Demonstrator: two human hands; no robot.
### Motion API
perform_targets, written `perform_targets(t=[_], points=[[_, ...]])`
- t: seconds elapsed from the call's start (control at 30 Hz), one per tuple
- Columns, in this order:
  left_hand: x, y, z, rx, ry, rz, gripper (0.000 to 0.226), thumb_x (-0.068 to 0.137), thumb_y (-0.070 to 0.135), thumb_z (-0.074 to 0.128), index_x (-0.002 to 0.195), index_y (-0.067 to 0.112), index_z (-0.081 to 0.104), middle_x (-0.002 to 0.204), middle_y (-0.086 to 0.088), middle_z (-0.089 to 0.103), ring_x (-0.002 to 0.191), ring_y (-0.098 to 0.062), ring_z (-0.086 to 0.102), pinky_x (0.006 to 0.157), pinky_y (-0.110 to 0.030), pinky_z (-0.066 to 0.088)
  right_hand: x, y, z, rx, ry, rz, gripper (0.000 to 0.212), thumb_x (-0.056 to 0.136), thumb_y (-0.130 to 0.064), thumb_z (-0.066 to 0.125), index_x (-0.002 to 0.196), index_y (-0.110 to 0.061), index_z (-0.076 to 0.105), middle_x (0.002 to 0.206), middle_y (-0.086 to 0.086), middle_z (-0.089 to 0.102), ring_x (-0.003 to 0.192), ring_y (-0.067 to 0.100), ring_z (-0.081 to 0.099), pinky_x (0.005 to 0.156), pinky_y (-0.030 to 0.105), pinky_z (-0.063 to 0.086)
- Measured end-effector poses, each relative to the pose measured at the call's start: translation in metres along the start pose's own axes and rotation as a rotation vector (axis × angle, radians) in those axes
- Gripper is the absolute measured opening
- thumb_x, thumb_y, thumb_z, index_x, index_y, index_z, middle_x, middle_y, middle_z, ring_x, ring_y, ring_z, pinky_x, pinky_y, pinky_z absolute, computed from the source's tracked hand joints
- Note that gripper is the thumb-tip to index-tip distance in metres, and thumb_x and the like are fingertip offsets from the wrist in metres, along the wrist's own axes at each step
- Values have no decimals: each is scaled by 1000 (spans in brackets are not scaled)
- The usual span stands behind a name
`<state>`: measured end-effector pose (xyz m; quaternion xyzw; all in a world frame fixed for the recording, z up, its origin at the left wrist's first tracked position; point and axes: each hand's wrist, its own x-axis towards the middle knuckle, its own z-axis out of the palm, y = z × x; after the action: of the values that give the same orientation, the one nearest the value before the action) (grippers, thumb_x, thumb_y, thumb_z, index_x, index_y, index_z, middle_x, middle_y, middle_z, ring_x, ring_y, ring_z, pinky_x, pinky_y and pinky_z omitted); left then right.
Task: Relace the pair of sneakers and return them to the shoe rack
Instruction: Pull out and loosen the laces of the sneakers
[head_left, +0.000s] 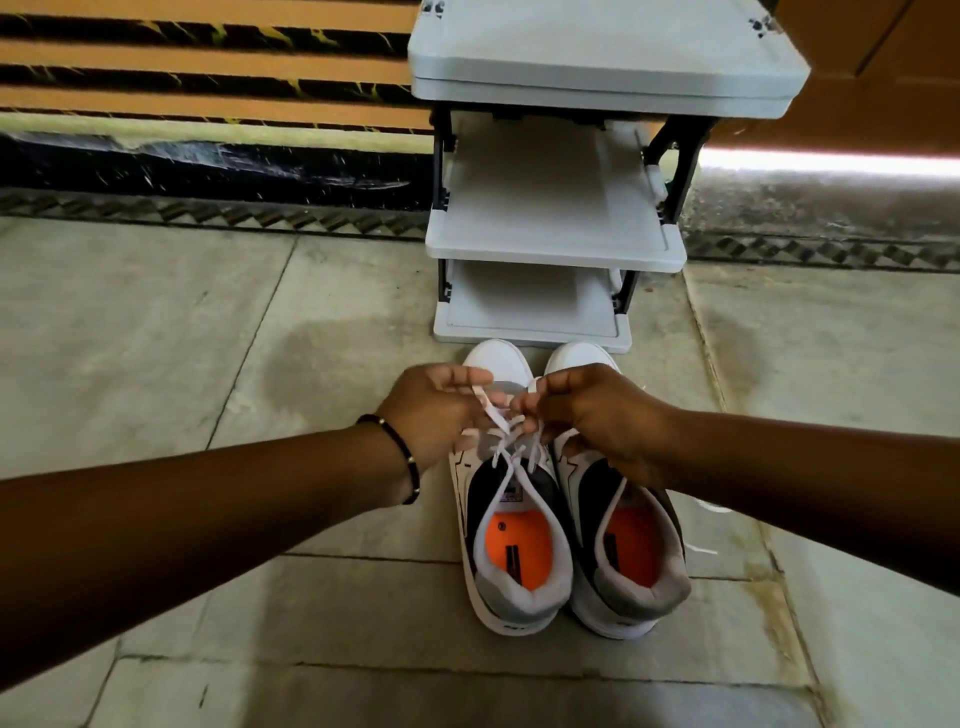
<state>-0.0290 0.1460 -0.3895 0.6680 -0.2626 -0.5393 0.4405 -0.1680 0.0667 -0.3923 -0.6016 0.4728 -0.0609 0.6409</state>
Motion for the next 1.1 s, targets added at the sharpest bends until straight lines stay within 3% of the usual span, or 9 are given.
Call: perform_targets(t=[0.07, 0.17, 0.3, 0.4, 0.53, 0.77, 0.9, 0.97, 1.1], points=[[1, 10, -7, 106, 56, 253, 25, 88, -7, 45, 99, 11, 59, 90, -6, 66, 68, -8, 64, 58, -18, 53, -2, -3, -2, -56, 17, -31, 18, 90, -10, 53, 98, -7, 68, 72, 2, 64, 60, 11, 53, 48, 18, 39], [-3, 28, -12, 290, -8, 581, 30, 88, -7, 44, 95, 18, 59, 87, -1, 65, 77, -3, 68, 66, -13, 53, -8, -12, 2, -151, -131, -137, 20, 86, -9, 59, 104, -9, 67, 74, 1, 61, 60, 8, 52, 48, 14, 40], [-8, 41, -7, 436, -91, 684, 27, 87, -5, 48, 97, 16, 62, 87, 0, 66, 75, -6, 67, 65, -20, 56, -13, -23, 12, -126, -133, -265, 14, 88, -15, 58, 78, -16, 68, 58, -11, 58, 49, -4, 51, 50, 13, 40], [-3, 47, -9, 482, -101, 628, 25, 87, 0, 51, 99, 19, 62, 92, -2, 66, 67, -13, 66, 65, -39, 60, -12, -30, 12, -110, -77, -286, 31, 93, -18, 51, 67, -21, 69, 57, -3, 55, 52, 5, 47, 53, 17, 40], [11, 48, -16, 556, -114, 570, 25, 90, 16, 51, 113, 23, 57, 80, 6, 67, 84, -5, 64, 91, -32, 51, -13, -37, 10, -59, -67, -320, 27, 94, -18, 47, 81, -6, 68, 64, 7, 49, 58, 11, 46, 59, 23, 40], [16, 48, -25, 590, -91, 449, 24, 93, 16, 45, 87, 5, 66, 67, -10, 62, 60, -10, 55, 60, -13, 46, -4, -43, 7, 72, 50, -295, 28, 95, -17, 45, 85, -1, 66, 60, 6, 53, 60, 18, 50, 61, 28, 43], [16, 48, -33, 535, -284, 197, 22, 93, 19, 45, 89, 12, 65, 58, 4, 65, 58, -6, 61, 65, -28, 46, -5, -37, 12, 53, 16, -257, 31, 95, -20, 45, 93, 4, 65, 62, 7, 56, 59, 16, 52, 61, 28, 44], [14, 49, -37, 467, -444, 91, 18, 89, 23, 51, 101, 16, 63, 64, 6, 72, 66, -5, 66, 66, -25, 48, -5, -37, 8, 53, 7, -256, 32, 95, -21, 46, 94, 6, 64, 63, 7, 55, 59, 17, 52, 62, 29, 45], [12, 49, -34, 416, -665, 9, 48, 73, 30, 60, 117, 12, 53, 83, -1, 76, 78, -8, 67, 65, -18, 50, -4, -35, 1, 77, -24, -250, 27, 93, -20, 49, 92, 1, 66, 63, 6, 55, 59, 17, 52, 62, 30, 44]])
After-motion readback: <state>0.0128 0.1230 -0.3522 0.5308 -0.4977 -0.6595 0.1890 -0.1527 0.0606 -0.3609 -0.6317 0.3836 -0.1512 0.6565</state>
